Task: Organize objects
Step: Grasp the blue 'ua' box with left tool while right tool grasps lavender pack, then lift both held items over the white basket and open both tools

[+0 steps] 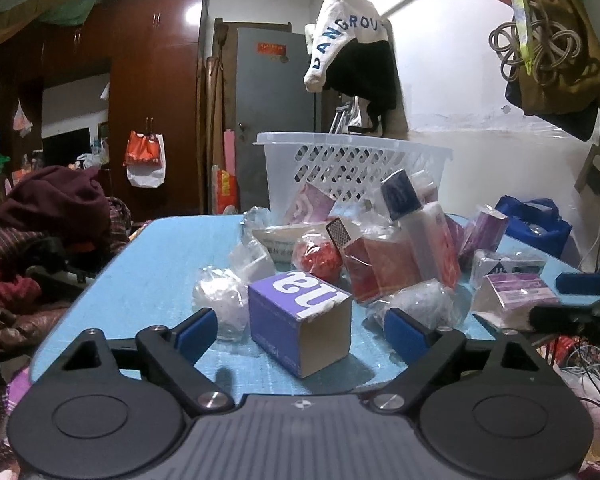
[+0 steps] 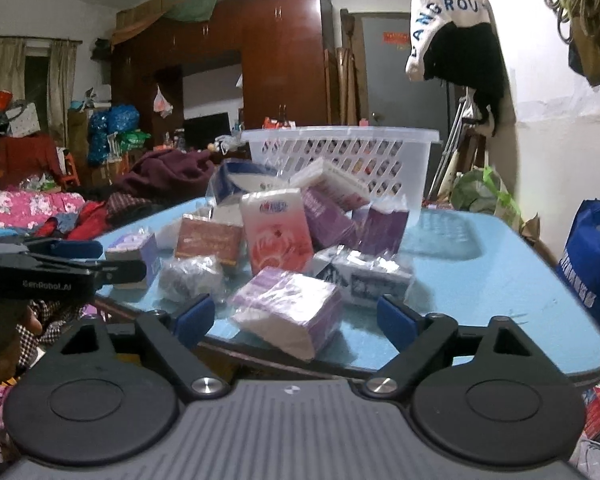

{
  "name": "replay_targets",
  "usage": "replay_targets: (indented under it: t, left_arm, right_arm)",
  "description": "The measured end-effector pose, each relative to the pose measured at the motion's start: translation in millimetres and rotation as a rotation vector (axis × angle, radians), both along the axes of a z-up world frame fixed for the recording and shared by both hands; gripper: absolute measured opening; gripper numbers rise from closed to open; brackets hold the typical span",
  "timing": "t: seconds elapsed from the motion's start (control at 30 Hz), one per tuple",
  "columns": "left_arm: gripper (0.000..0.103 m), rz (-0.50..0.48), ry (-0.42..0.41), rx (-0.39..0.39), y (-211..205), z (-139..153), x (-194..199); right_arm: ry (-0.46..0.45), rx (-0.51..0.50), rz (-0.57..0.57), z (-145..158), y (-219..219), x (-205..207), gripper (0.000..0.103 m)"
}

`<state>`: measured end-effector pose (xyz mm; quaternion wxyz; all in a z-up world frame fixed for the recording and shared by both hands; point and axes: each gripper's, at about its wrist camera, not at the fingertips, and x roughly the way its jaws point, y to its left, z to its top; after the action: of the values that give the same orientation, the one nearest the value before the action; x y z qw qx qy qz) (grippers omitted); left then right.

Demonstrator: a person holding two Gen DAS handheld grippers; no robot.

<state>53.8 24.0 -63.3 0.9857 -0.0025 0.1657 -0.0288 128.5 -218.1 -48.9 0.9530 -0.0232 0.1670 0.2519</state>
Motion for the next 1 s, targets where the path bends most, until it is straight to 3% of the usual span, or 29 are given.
replay_targets:
  t: [0.07, 0.27, 0.3, 0.37, 0.57, 0.8, 1.0]
  left_arm:
    - [0.091, 0.003, -0.003, 0.001, -0.5, -3.7, 4.2]
    - [0.061, 0.015, 0.027, -0.013, -4.1, -9.3, 16.4]
    - [0.060, 0.024, 0.021, -0.008, -3.8, -9.4, 16.4]
    - [0.059, 0.017, 0.015, -0.016, -1.3, -10.1, 15.1]
    - [0.059, -0.023, -0.026, -0.054, 8.6, -2.4, 9.5]
    - [0.059, -0.060, -0.096, -0.080, 15.2, 21.7, 12.6]
    - [0.059, -0.101, -0.128, -0.107, 20.6, 54.5, 44.8]
  right_arm:
    - [0.004, -0.005, 0.000, -4.3, 4.6, 3.9, 0.090]
    - [0.015, -0.041, 0.019, -16.1, 15.8, 10.0, 0.088]
    - [0.017, -0.032, 0.022, -16.5, 14.2, 10.2, 0.083]
    - [0.011, -0.036, 0.014, -15.5, 13.3, 9.6, 0.075]
    - [-0.013, 0.003, 0.023, -7.3, 3.4, 3.7, 0.075]
    - [-0.063, 0.098, 0.083, 31.9, -15.9, 1.8, 0.075]
    - [-0.144, 0.071, 0.074, 73.6, -20.1, 31.9, 0.075]
